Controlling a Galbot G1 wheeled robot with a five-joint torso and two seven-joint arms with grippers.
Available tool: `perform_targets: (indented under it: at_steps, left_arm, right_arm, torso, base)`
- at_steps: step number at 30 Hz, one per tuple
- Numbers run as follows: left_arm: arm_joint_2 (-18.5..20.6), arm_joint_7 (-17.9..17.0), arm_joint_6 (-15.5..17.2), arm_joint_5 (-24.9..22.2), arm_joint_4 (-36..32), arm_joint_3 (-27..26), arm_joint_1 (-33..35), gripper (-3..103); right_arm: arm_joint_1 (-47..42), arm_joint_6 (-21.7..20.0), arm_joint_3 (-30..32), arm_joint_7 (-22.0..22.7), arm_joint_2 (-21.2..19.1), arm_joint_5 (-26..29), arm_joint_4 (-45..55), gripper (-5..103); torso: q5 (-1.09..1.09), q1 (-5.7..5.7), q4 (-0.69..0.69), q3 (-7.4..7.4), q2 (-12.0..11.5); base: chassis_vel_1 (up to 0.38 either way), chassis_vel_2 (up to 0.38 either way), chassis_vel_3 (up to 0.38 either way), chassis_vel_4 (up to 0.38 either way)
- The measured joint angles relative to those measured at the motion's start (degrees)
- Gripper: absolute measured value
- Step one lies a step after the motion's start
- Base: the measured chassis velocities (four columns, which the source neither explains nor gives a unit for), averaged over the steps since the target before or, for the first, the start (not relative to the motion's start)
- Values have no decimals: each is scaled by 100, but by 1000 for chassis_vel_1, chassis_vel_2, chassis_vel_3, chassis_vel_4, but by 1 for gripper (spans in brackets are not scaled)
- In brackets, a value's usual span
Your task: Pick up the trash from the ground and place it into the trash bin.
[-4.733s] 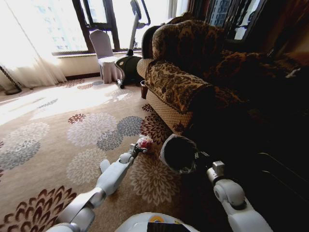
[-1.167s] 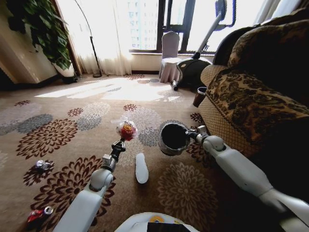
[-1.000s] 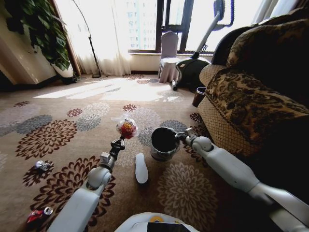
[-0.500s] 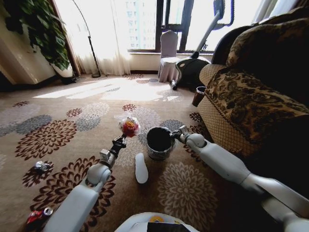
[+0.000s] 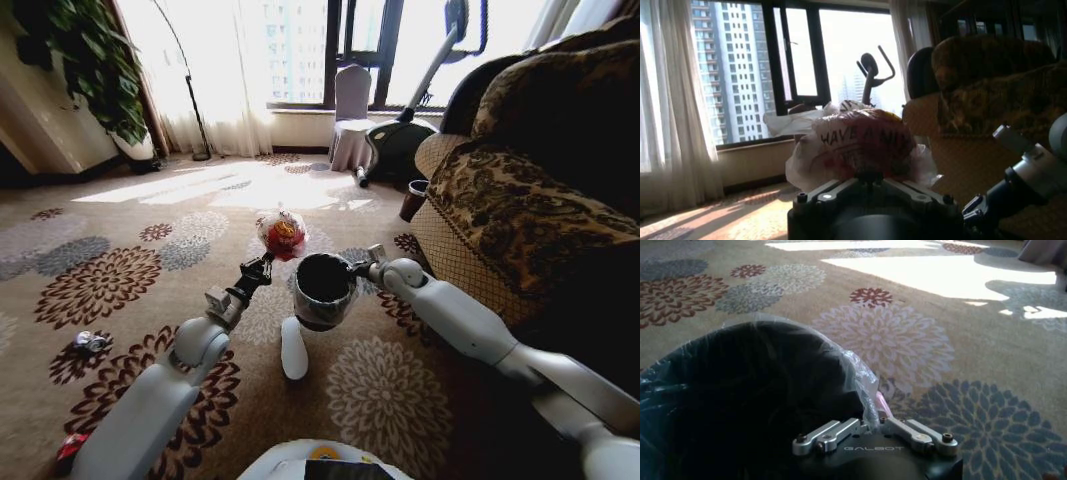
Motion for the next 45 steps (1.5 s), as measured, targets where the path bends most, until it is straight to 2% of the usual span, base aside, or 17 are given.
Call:
perform_targets:
  at_steps: [3, 14, 15, 17, 20, 21, 26, 29, 31, 32, 33, 36, 37, 39, 41, 43, 45]
  left_arm:
    - [107, 123, 37, -195, -99, 125, 46, 0]
    - [57, 86, 260, -272, -222, 539, 35, -3]
    - [56, 90, 281, -268, -153, 571, 26, 7]
    - [56, 98, 304, -273, -114, 600, 17, 7]
    - [56, 192, 404, -383, -15, 698, -58, 24]
    - [56, 192, 404, -383, -15, 698, -58, 24]
    - [-41, 273, 407, -241, 63, 778, -166, 45]
    - [-66, 273, 386, -198, 58, 792, -163, 51]
    - [-126, 212, 353, -187, 34, 764, -132, 63]
    - [-126, 212, 353, -187, 34, 764, -132, 63]
    - [-171, 133, 343, -192, 32, 734, -126, 68]
    - [-496, -600, 506, -450, 30, 511, -150, 84]
    - [-496, -600, 506, -450, 30, 511, -150, 84]
    - [-678, -1131, 840, -637, -10, 318, -77, 89]
    - [-706, -1273, 939, -662, -17, 284, -31, 94]
    - [-803, -1890, 1276, -748, 12, 226, 183, 99]
    - [-832, -2023, 1337, -780, 54, 224, 235, 100]
  right_arm:
    - [109, -184, 10, -2, -9, 260, 90, 1]
    - [241, -277, -60, -1, 56, 328, 250, 1]
    - [242, -272, -56, -2, 47, 343, 297, 1]
    - [241, -271, -48, -4, 39, 354, 323, 1]
    - [242, -262, 11, -1, -15, 401, 437, 1]
    - [242, -262, 11, -1, -15, 401, 437, 1]
    - [215, -251, 66, -3, -90, 457, 580, 1]
    - [164, -245, 99, -4, -115, 445, 599, 1]
    - [119, -233, 154, -3, -152, 431, 627, 1]
    - [119, -233, 154, -3, -152, 431, 627, 1]
    - [102, -232, 184, -2, -164, 426, 637, 1]
    - [-8, -168, 299, -4, -345, 395, 791, 1]
    - [-8, -168, 299, -4, -345, 395, 791, 1]
    - [-145, -2, 368, -5, -577, 243, 955, 1]
    - [-192, 78, 379, -4, -650, 198, 992, 1]
    - [-417, 256, 512, -6, -946, 136, 1117, 1]
    - [-504, 249, 605, -7, -1024, 135, 1143, 1]
  torso:
    - [0, 0, -2, 0, 0]
    - [0, 0, 0, 0, 0]
    - [0, 0, -1, 0, 0]
    - [0, 0, 0, 0, 0]
    - [0, 0, -1, 0, 0]
    - [0, 0, -1, 0, 0]
    - [0, 0, -1, 0, 0]
    - [1, 0, 0, 0, 0]
    - [1, 0, -1, 0, 0]
    - [1, 0, -1, 0, 0]
    - [1, 0, -1, 0, 0]
    - [1, 0, 1, 0, 0]
    - [1, 0, 1, 0, 0]
    - [1, 0, -2, 0, 0]
    - [2, 0, -2, -1, 0]
    - [3, 0, -2, 0, 0]
    - [3, 0, 0, 0, 0]
  base:
    - [0, 0, 0, 0]
    - [0, 0, 0, 0]
    - [0, 0, 0, 0]
    - [0, 0, 0, 0]
    - [0, 0, 0, 0]
    - [0, 0, 0, 0]
    - [0, 0, 0, 0]
    - [0, 0, 0, 0]
    - [0, 0, 0, 0]
    - [0, 0, 0, 0]
    - [0, 0, 0, 0]
    - [0, 0, 0, 0]
    - [0, 0, 0, 0]
    - [0, 0, 0, 0]
    - [0, 0, 0, 0]
    - [0, 0, 0, 0]
    - [0, 0, 0, 0]
